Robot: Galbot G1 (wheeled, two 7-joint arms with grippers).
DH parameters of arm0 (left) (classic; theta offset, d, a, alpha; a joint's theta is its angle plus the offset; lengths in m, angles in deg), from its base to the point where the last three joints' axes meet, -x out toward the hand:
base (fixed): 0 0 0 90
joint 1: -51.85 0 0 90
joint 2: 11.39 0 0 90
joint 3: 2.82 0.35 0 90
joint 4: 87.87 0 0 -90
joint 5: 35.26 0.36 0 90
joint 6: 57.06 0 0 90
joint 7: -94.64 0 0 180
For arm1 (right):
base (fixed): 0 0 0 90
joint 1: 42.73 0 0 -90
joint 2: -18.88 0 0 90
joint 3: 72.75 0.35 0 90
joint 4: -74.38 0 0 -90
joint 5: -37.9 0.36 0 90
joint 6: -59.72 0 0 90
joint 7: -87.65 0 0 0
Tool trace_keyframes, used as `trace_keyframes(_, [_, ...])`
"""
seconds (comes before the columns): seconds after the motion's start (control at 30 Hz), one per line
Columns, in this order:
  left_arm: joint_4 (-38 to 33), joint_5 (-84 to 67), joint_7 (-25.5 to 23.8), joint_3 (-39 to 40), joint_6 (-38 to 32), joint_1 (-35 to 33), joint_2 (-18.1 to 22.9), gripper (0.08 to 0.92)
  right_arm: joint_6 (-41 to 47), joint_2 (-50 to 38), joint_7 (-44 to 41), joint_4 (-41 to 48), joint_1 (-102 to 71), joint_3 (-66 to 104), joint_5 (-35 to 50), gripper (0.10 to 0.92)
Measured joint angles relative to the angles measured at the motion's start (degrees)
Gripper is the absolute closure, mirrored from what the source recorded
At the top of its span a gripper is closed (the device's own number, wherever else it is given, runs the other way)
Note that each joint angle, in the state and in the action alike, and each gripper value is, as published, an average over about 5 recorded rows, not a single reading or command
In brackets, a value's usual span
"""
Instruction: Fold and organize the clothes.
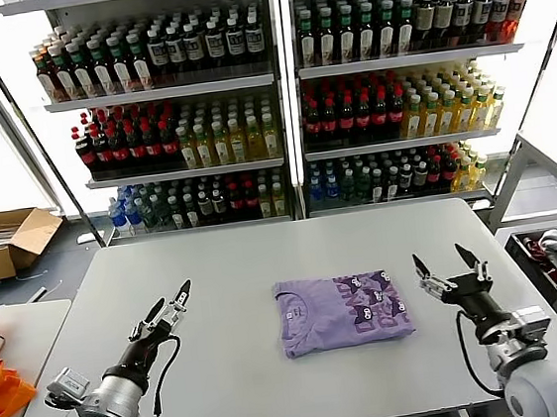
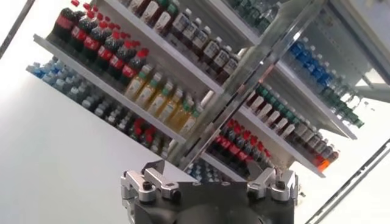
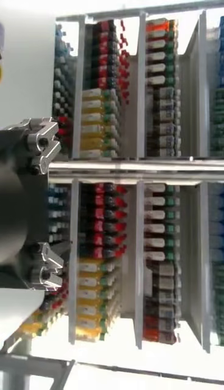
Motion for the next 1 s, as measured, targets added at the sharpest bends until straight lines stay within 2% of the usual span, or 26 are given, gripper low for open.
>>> trace_keyframes(0.23, [0.91,5.7,-3.41,-3.05,-0.67,-2.19,-2.54,0.177,-3.32,0.86,-4.25,0.11,-5.84,9.85,1.56,0.203])
trace_keyframes(0.4, [1.09,12.65,-7.33,-6.98,-0.71,-3.49,-2.76,0.177,-5.17,2.95,-6.29,0.77,-9.0,14.02,1.58,0.203])
trace_keyframes(1.0, [0.17,30.22,-21.75,-21.36,-2.56,-5.26,2.69,0.177,-7.76,7.02,-9.44,-0.45,-15.54,20.36,0.23,0.203])
